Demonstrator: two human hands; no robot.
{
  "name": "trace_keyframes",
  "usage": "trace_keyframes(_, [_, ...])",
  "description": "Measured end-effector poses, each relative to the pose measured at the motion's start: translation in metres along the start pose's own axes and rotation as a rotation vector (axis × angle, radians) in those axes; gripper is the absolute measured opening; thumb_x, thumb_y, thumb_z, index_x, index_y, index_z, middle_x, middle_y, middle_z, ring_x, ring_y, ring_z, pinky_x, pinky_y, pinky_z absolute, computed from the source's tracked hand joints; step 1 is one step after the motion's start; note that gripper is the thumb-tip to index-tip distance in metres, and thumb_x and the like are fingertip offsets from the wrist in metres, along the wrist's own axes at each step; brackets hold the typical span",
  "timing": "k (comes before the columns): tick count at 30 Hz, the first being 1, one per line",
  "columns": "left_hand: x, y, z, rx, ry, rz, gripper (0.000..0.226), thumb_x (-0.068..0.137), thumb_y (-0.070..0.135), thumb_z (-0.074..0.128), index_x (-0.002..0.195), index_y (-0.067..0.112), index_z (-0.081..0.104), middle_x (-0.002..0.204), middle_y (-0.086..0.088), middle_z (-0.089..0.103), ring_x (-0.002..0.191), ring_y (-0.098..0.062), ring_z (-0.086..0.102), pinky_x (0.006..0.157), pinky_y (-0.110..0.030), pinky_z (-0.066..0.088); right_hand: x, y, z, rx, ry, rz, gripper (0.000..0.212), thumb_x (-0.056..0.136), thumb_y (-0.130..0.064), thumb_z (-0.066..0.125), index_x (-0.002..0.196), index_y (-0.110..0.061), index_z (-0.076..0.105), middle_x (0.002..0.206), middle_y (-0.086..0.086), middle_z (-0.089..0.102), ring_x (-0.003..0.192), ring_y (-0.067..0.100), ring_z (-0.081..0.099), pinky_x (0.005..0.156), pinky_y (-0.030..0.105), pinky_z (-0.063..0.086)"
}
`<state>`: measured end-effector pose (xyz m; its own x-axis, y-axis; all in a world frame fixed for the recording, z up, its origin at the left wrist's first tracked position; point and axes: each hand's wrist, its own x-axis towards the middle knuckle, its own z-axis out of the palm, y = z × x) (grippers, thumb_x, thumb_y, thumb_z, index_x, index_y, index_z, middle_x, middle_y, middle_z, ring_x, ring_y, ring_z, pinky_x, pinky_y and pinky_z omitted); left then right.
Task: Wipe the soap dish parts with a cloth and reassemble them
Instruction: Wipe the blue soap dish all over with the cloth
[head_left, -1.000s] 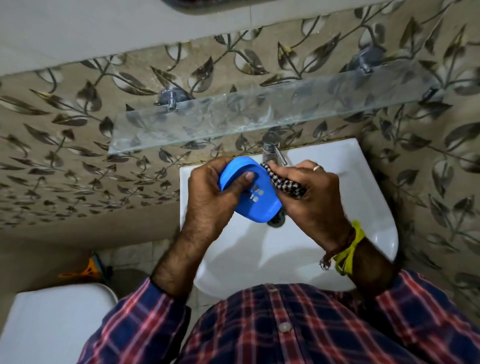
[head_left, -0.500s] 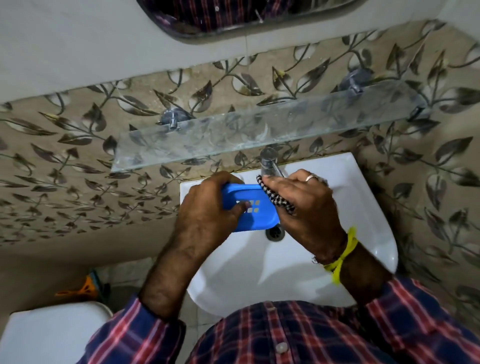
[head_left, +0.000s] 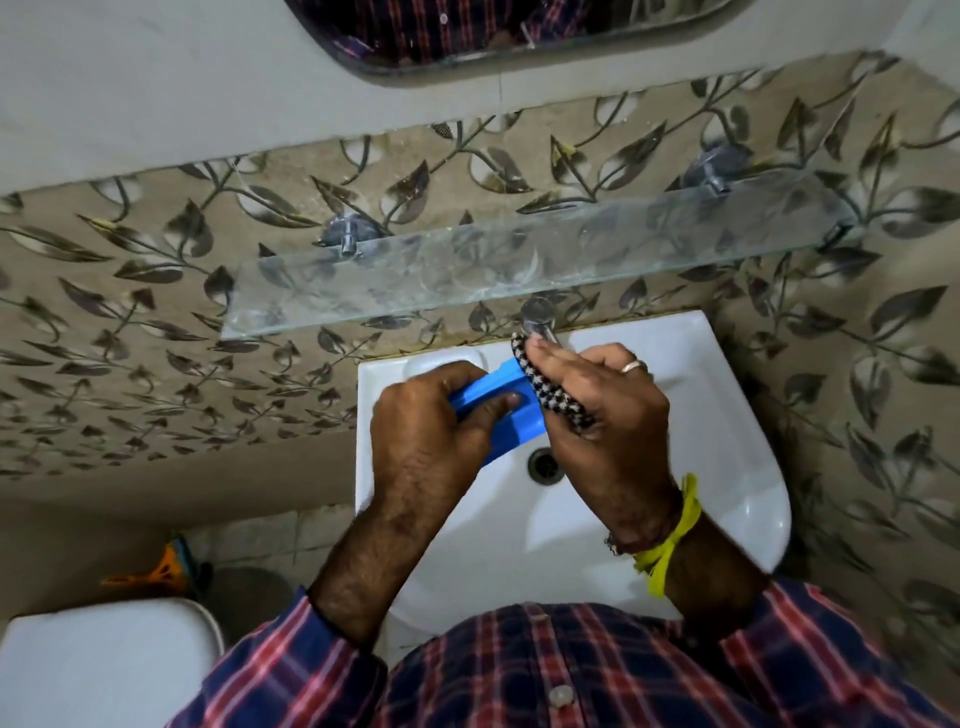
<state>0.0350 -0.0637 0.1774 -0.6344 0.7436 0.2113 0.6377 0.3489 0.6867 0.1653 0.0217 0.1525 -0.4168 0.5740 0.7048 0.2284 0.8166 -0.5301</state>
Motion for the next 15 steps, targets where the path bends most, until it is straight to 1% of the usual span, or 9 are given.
trace_keyframes(2, [-0.001,-0.001,-0.003,-0.103,0.087,0.020,0.021,0.075,0.043,0.080,0.082,0.023,0.079,0.070,0.006,0.072,0.066,-0.015,0.065,0.065,-0.032,0.054,-0.001,0.000,0.002,0.015,0.039,0.033,0.046,0.073,0.013,0.069,0.117,0.000,0.070,0.115,0.010,0.073,0.086,0.032,0.066,0.079,0.043,0.057])
trace_keyframes(4, [0.000,-0.004,-0.004,-0.183,0.168,0.031,0.019,0.074,0.039,0.080,0.078,0.021,0.077,0.068,0.011,0.069,0.063,-0.011,0.062,0.063,-0.024,0.051,-0.005,-0.001,0.004,0.057,0.092,0.161,0.046,0.072,0.012,0.076,0.116,0.001,0.070,0.102,0.013,0.075,0.081,0.032,0.068,0.076,0.045,0.058])
trace_keyframes(5, [0.000,-0.005,-0.003,-0.198,0.164,0.022,0.018,0.075,0.037,0.081,0.075,0.020,0.075,0.067,0.011,0.068,0.062,-0.010,0.061,0.063,-0.026,0.052,-0.007,0.000,0.005,0.067,0.106,0.212,0.046,0.071,0.011,0.077,0.115,0.001,0.071,0.096,0.013,0.075,0.079,0.032,0.069,0.074,0.045,0.058])
trace_keyframes(6, [-0.001,-0.006,-0.001,-0.209,0.124,-0.011,0.020,0.075,0.036,0.082,0.072,0.019,0.072,0.066,0.008,0.068,0.061,-0.012,0.061,0.064,-0.030,0.053,-0.007,0.000,0.005,0.059,0.105,0.223,0.045,0.070,0.012,0.077,0.113,0.001,0.072,0.093,0.014,0.075,0.077,0.032,0.069,0.072,0.045,0.058])
trace_keyframes(8, [-0.002,-0.006,0.006,-0.208,-0.045,-0.113,0.024,0.078,0.033,0.085,0.073,0.015,0.069,0.068,0.001,0.071,0.065,-0.022,0.066,0.065,-0.041,0.057,-0.004,0.001,0.003,0.003,0.060,0.137,0.043,0.068,0.013,0.074,0.110,0.002,0.072,0.097,0.014,0.076,0.078,0.034,0.068,0.074,0.045,0.058])
trace_keyframes(10, [0.001,-0.003,0.008,-0.150,-0.153,-0.149,0.021,0.079,0.032,0.086,0.083,0.017,0.072,0.077,0.000,0.075,0.073,-0.024,0.071,0.070,-0.045,0.059,0.006,-0.003,0.002,-0.063,-0.017,0.015,0.044,0.068,0.011,0.071,0.111,0.002,0.072,0.107,0.011,0.076,0.084,0.032,0.065,0.079,0.041,0.055])
trace_keyframes(12, [0.008,0.000,0.006,-0.197,-0.126,-0.139,0.018,0.078,0.027,0.085,0.089,0.019,0.072,0.081,0.001,0.076,0.075,-0.026,0.073,0.072,-0.046,0.061,0.016,-0.006,0.002,-0.079,-0.047,-0.049,0.044,0.070,0.011,0.067,0.113,0.000,0.072,0.111,0.008,0.075,0.089,0.026,0.062,0.084,0.034,0.053])
trace_keyframes(13, [0.010,0.001,0.004,-0.217,-0.087,-0.108,0.016,0.078,0.026,0.083,0.088,0.022,0.072,0.078,0.005,0.074,0.073,-0.024,0.072,0.070,-0.044,0.061,0.018,-0.007,0.003,-0.059,-0.035,-0.057,0.043,0.072,0.011,0.066,0.113,-0.001,0.072,0.112,0.008,0.075,0.090,0.024,0.061,0.084,0.033,0.053])
trace_keyframes(15, [0.010,0.006,0.001,-0.204,0.010,-0.001,0.014,0.077,0.030,0.077,0.086,0.021,0.073,0.071,0.016,0.066,0.066,-0.012,0.066,0.065,-0.032,0.059,0.015,-0.008,0.005,0.028,0.022,-0.024,0.042,0.075,0.012,0.068,0.115,-0.001,0.071,0.113,0.009,0.074,0.091,0.026,0.064,0.083,0.039,0.055])
